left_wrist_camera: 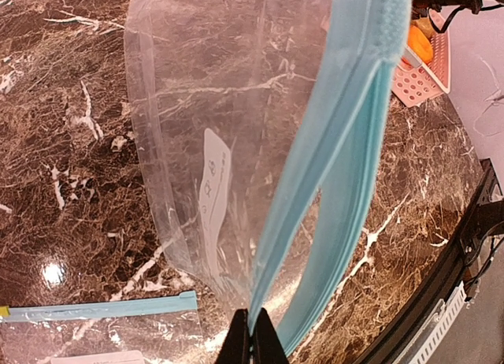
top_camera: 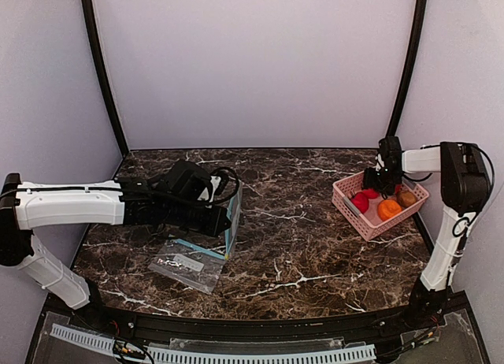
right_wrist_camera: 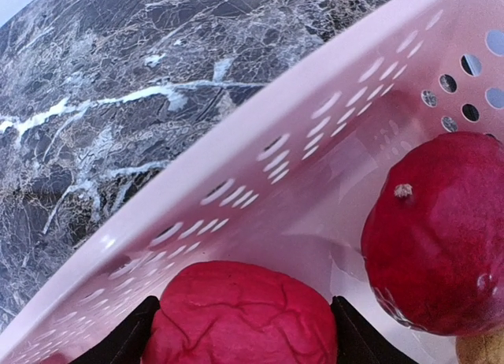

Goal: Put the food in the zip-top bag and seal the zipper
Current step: Pick up the fake fruit from the bin.

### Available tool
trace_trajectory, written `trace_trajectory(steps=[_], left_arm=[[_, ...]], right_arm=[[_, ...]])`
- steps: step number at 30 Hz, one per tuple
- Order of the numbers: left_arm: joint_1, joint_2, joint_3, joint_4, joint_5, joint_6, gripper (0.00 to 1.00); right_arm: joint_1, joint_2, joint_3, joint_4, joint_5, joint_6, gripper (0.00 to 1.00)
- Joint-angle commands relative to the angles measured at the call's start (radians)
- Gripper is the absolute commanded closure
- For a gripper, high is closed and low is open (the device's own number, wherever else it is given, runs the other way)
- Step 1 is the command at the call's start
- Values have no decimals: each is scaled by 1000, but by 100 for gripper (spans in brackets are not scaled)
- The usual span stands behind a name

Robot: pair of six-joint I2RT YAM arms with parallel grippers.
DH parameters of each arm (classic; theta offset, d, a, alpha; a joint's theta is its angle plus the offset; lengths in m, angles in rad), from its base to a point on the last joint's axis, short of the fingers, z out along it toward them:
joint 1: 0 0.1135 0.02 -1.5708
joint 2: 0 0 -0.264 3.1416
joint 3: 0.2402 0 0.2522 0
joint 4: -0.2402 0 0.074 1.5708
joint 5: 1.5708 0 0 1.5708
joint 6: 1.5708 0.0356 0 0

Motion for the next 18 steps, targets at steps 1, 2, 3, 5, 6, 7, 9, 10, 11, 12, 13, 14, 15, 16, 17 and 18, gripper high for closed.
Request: trace_trajectory(steps=[1,2,3,5,6,7,9,10,11,12,13,14,15,16,17,18], left_arm=[[8,3,28,2,3,1,99],[8,3,27,4,3,1,99],[8,3,28,4,3,1,99],[10,1,28,5,0,2,99],[9,2,27,5,-1,3,99],[9,1,26,6,-4,3,99],[9,-1,23,9,-6,4,99],[10,-1,22,12,-3,4,99],[11,-3,21,16,-2,3,99],[11,-3,21,20,2,4,99],[11,-5,20,27,5,3,99],[13,-5,18,32,12,2,99],[13,-5,17,40,16,1,99],[14,-5,15,45,23,0,99],[14,-3,14,56,28,-1,99],[15,-2,10,61,36,-1,99]], right_arm=[[-3,-50,-18,17,11,-10,36],[-2,-61,-21,16,9,-12,37],[-3,-71,-23,14,7,-14,38],[-3,-96,-27,7,7,-14,39],[-3,-112,-31,3,5,-14,39],[-3,-134,-37,-2,-3,-13,40],[-3,-187,-56,-5,-26,0,41],[-3,-219,-70,-3,-32,9,41],[-3,-250,-83,-3,-65,18,42],[-3,-285,-95,-5,-84,30,42],[-2,-321,-109,-7,-102,40,43],[-2,-356,-124,-9,-125,50,44],[2,-393,-139,-9,-148,61,44],[11,-427,-154,-12,-171,70,45],[21,-477,-168,-15,-188,78,45],[36,-515,-181,-19,-203,86,45]])
